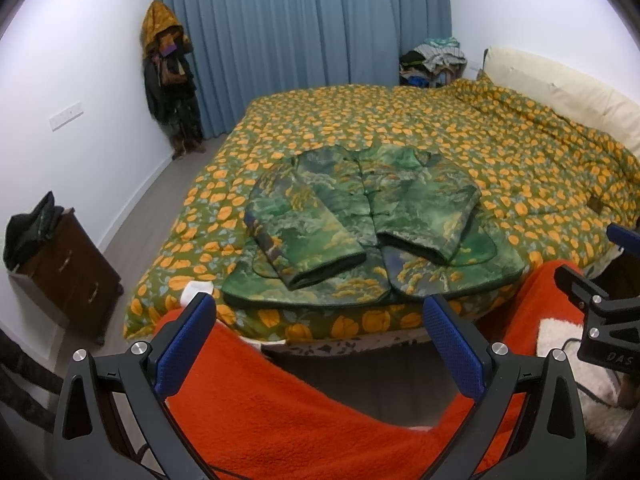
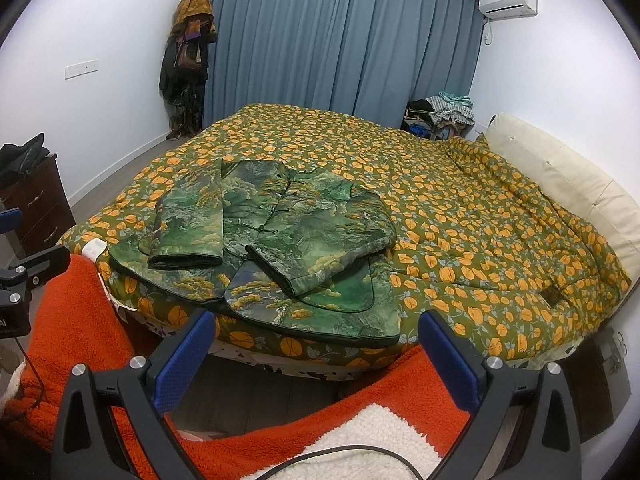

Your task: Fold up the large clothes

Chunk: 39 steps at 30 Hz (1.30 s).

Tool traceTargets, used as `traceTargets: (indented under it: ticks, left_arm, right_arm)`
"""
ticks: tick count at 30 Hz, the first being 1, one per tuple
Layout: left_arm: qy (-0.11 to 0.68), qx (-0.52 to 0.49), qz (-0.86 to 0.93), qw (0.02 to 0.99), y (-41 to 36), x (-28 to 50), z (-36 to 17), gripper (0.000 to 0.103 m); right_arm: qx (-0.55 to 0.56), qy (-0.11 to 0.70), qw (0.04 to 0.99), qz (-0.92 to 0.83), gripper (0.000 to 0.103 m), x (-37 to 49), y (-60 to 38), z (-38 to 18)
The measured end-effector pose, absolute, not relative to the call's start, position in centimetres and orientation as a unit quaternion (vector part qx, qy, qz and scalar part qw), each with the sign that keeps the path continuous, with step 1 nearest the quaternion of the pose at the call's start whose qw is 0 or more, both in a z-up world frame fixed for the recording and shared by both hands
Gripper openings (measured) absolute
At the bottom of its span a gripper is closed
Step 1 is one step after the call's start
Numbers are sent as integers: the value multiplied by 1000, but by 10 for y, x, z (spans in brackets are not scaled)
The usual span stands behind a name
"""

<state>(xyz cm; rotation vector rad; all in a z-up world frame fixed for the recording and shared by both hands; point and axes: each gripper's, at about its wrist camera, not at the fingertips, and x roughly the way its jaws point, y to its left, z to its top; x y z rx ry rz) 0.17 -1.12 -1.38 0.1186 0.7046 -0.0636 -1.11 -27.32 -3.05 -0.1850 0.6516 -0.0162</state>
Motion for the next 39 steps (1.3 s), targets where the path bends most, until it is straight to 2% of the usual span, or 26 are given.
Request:
traceTargets:
  ticks: [39]
  left_arm:
    - [337,71,-21,939,-20,-2,-12,103]
  right_arm:
    - [-101,322,941,7,103,-9,-266,-31]
